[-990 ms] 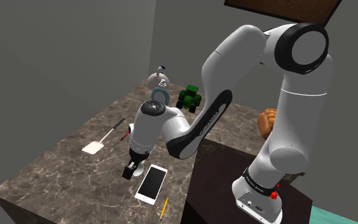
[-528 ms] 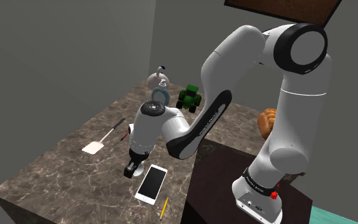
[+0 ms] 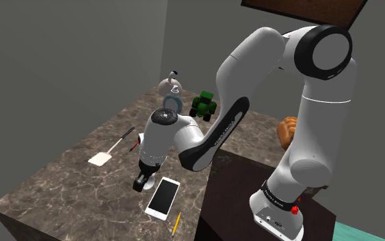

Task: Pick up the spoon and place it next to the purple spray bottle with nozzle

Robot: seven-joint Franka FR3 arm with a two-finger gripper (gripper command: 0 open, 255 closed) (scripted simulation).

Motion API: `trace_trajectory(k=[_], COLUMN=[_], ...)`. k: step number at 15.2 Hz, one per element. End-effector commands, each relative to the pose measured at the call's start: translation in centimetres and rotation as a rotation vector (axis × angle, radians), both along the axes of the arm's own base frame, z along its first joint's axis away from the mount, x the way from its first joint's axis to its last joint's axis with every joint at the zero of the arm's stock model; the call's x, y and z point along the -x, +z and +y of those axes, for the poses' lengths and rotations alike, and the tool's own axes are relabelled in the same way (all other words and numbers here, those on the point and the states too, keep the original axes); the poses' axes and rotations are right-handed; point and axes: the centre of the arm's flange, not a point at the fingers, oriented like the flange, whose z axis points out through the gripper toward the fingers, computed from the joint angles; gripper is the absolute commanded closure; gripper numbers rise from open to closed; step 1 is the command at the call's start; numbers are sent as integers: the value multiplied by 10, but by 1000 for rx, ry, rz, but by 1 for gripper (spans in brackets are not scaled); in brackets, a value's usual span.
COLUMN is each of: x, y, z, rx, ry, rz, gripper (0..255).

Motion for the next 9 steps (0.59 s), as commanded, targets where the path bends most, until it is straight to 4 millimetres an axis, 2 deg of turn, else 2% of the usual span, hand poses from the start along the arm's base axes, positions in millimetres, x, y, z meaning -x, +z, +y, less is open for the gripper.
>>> trace_trajectory(k=[1, 9], x=[0, 0], y=[0, 42], z=[0, 0], rx=[0, 0], ry=[0, 0], rz=[0, 0], gripper=[255, 255])
